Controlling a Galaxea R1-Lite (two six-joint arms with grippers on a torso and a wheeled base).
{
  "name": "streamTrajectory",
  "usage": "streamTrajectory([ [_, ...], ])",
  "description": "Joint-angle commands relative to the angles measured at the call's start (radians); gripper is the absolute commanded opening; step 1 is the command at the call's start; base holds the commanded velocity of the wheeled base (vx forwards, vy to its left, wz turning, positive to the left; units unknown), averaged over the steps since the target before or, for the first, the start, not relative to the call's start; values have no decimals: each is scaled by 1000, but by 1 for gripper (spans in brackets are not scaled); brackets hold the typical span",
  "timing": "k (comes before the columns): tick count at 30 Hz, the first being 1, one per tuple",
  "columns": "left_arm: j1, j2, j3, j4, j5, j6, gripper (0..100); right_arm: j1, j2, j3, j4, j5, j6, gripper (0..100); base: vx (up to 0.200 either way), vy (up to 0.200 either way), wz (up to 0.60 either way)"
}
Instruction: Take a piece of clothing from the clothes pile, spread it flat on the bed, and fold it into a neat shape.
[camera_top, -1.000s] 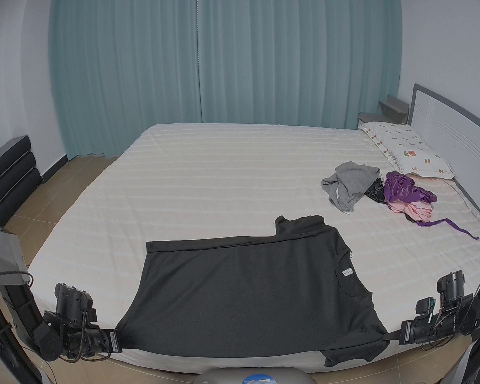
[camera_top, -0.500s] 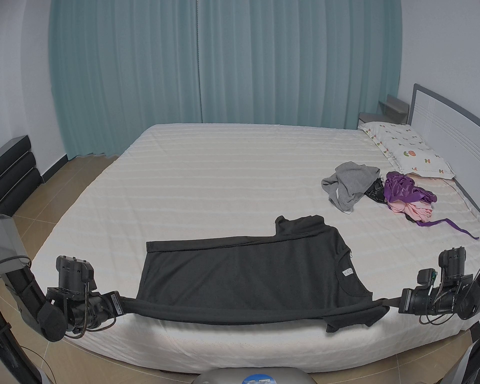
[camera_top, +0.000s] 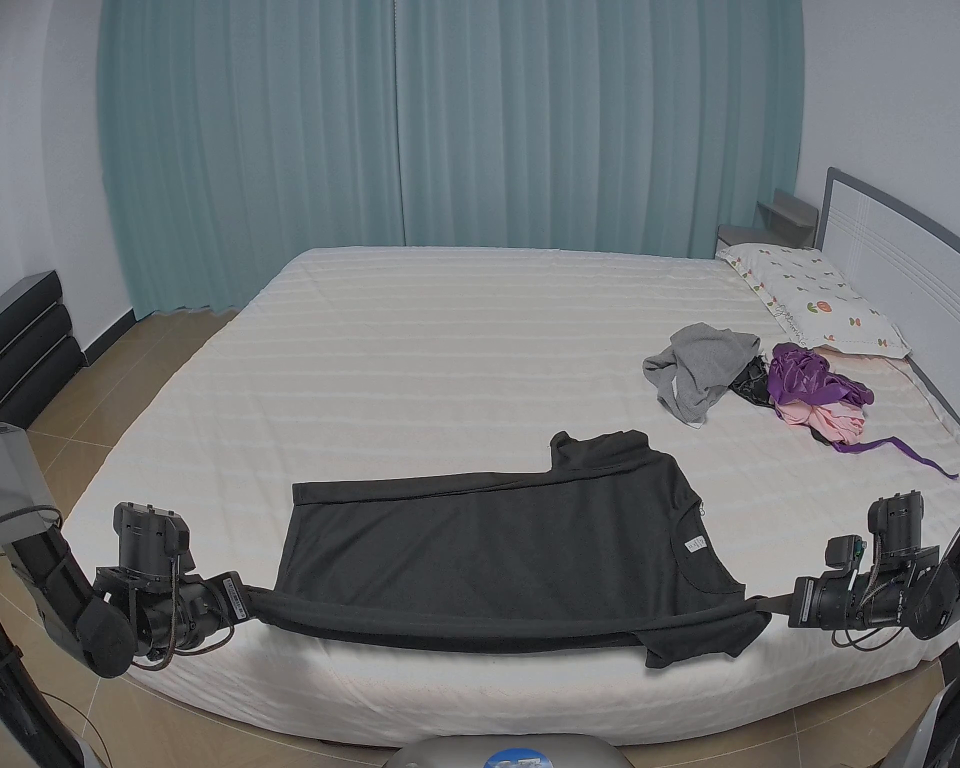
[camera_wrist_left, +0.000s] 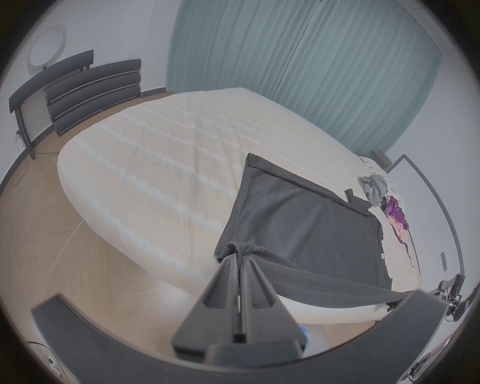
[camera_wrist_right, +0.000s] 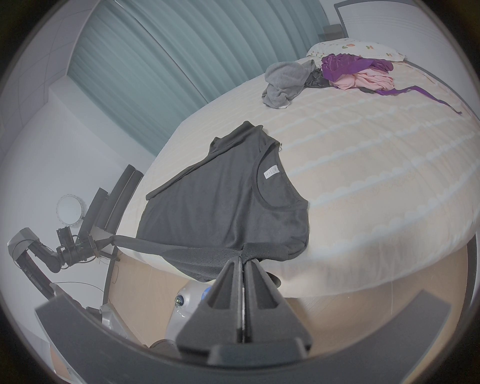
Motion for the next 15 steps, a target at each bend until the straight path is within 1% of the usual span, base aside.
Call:
streamTrajectory([
  [1, 0, 8, 25, -2, 0, 2, 0, 1, -6, 16, -2, 1, 0, 0, 0, 0, 0],
  [5, 0, 10, 11, -2, -2, 0, 0, 1, 5, -3, -4, 2, 1, 0, 0, 0, 0],
  [9, 0, 33, -39, 0, -2, -7, 0, 11, 23, -49, 5, 5, 9, 0, 0, 0, 0],
  [15, 0, 76, -77, 0, -2, -7, 0, 21, 71, -103, 7, 4, 10, 0, 0, 0, 0],
])
